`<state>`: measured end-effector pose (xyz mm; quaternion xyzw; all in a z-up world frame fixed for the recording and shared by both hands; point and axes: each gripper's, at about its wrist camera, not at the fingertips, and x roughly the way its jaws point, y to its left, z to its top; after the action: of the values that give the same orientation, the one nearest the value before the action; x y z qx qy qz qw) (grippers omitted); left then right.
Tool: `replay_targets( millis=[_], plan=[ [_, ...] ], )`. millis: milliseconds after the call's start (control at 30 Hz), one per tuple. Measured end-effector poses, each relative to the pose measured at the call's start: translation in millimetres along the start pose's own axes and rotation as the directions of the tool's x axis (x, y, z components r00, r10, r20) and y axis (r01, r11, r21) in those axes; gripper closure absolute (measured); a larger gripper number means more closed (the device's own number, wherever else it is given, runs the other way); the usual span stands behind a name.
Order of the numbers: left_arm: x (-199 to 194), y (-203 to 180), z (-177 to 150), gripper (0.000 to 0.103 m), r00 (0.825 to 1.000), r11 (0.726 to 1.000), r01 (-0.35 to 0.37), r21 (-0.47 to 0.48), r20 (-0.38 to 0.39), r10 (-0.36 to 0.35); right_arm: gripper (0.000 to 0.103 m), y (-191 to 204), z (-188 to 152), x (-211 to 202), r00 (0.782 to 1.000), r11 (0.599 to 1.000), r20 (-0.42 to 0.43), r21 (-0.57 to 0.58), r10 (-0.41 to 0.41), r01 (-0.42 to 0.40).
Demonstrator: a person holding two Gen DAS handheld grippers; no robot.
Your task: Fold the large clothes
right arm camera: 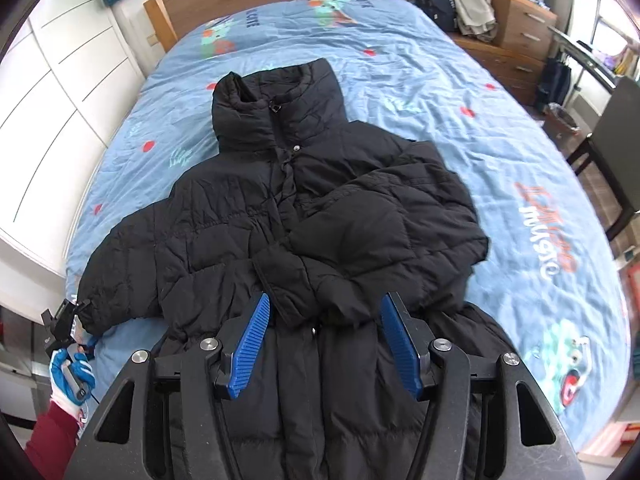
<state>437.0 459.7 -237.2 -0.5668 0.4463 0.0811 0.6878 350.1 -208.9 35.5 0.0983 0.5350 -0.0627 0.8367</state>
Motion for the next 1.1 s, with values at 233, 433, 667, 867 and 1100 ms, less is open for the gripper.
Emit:
replay_targets(
  millis=[233, 433, 667, 867, 1100],
  plan=[
    [-14, -32, 0, 0.086, 0.999, 0.999, 0.039, 0.007, 0.005, -0.039, 0.045, 2, -1, -54, 0.999, 0.999, 0.035, -0.022, -0.041, 0.042],
    [-41, -76, -16, 0.088, 1.0, 0.995, 0.011, 0.102, 0.028, -0.014, 0.045, -11, -3, -91, 0.997, 1.0, 0.075, 0.0, -0.02, 0.02],
    [-73, -132, -39, 0.088, 0.998, 0.981, -0.014, 0.192, 0.064, 0.001, 0.045, -38, 6, -131, 0.989, 0.999, 0.147, 0.035, -0.009, 0.004],
    [-90, -178, -68, 0.089, 0.997, 0.962, -0.001, 0.271, 0.077, -0.021, 0.045, -64, 13, -145, 0.981, 0.997, 0.196, 0.074, -0.002, -0.012],
    [-92, -239, -109, 0.09, 0.998, 0.922, 0.004, 0.387, 0.059, -0.029, 0.045, -92, 15, -139, 0.977, 0.994, 0.213, 0.106, 0.004, -0.027]
  ],
)
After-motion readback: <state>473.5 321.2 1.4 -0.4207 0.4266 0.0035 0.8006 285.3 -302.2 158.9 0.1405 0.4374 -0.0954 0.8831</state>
